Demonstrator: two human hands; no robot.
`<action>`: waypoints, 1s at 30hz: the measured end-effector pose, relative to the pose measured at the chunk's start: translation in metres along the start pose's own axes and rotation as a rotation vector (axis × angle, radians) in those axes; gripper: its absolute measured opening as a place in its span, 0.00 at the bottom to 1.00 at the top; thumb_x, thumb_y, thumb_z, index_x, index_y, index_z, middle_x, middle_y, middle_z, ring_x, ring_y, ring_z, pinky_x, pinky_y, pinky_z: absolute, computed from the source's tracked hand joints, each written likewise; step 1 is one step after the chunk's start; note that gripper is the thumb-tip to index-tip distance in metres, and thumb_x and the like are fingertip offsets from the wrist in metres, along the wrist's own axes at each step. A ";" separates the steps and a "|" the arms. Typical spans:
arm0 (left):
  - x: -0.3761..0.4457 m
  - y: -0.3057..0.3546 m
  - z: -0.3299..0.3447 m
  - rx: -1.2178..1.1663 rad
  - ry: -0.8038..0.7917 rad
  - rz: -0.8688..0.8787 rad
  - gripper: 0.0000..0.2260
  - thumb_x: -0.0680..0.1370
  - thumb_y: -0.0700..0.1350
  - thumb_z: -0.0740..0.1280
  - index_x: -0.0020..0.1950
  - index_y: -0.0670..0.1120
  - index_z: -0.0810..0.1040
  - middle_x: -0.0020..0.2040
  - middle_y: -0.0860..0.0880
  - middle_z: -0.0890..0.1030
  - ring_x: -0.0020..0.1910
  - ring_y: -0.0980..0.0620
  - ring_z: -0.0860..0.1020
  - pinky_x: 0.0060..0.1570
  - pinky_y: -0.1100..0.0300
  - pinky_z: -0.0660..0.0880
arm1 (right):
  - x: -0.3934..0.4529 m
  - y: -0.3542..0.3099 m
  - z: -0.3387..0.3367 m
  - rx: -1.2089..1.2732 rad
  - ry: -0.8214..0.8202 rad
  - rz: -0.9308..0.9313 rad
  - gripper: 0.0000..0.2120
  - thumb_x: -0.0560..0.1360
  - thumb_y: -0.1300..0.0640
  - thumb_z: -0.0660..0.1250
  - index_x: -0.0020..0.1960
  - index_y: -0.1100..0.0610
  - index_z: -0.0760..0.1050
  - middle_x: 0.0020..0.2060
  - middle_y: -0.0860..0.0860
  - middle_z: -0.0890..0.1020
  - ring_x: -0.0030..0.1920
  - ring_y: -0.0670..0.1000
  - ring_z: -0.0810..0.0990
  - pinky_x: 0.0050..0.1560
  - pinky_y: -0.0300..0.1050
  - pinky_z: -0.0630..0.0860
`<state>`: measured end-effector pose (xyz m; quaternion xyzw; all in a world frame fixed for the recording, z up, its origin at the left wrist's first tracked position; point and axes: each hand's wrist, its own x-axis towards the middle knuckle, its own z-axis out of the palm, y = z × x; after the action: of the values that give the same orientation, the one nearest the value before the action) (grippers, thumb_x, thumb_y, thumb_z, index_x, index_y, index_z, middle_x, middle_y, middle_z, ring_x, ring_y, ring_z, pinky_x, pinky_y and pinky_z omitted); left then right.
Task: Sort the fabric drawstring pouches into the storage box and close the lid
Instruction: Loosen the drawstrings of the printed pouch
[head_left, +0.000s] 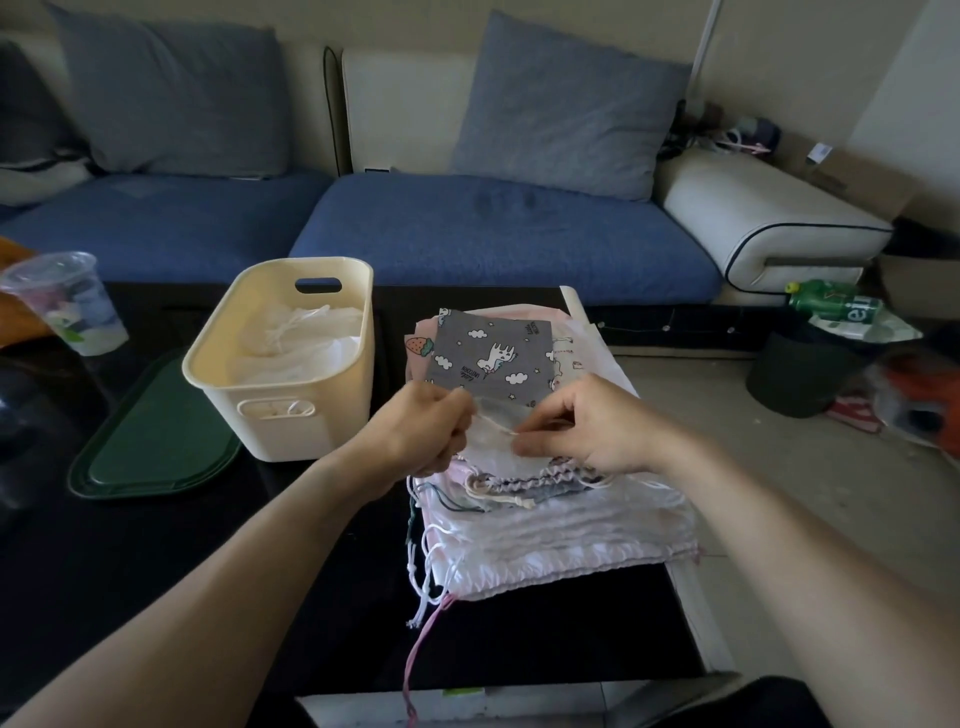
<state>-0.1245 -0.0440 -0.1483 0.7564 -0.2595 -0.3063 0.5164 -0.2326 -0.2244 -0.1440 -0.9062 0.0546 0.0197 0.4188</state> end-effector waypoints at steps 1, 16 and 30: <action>0.000 0.000 -0.002 -0.011 0.061 0.008 0.20 0.81 0.40 0.58 0.28 0.48 0.64 0.24 0.50 0.65 0.22 0.52 0.59 0.24 0.64 0.55 | 0.000 -0.001 0.000 -0.018 -0.021 0.012 0.06 0.74 0.53 0.76 0.41 0.42 0.83 0.32 0.35 0.83 0.33 0.33 0.78 0.40 0.28 0.69; -0.006 -0.004 0.019 -0.009 -0.137 -0.020 0.15 0.86 0.43 0.53 0.41 0.44 0.69 0.32 0.47 0.69 0.20 0.55 0.60 0.25 0.67 0.54 | 0.006 -0.003 0.031 -0.160 -0.083 0.020 0.07 0.72 0.51 0.76 0.37 0.50 0.83 0.25 0.42 0.77 0.27 0.41 0.69 0.33 0.38 0.65; -0.005 -0.006 0.013 0.212 -0.136 0.085 0.11 0.84 0.44 0.61 0.52 0.45 0.83 0.32 0.50 0.73 0.24 0.54 0.66 0.24 0.65 0.66 | -0.007 0.007 -0.005 -0.123 0.040 0.016 0.03 0.73 0.50 0.76 0.41 0.47 0.85 0.37 0.44 0.86 0.40 0.46 0.83 0.47 0.49 0.79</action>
<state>-0.1365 -0.0465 -0.1565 0.7725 -0.3567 -0.3055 0.4273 -0.2406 -0.2320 -0.1454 -0.9299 0.0690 0.0081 0.3612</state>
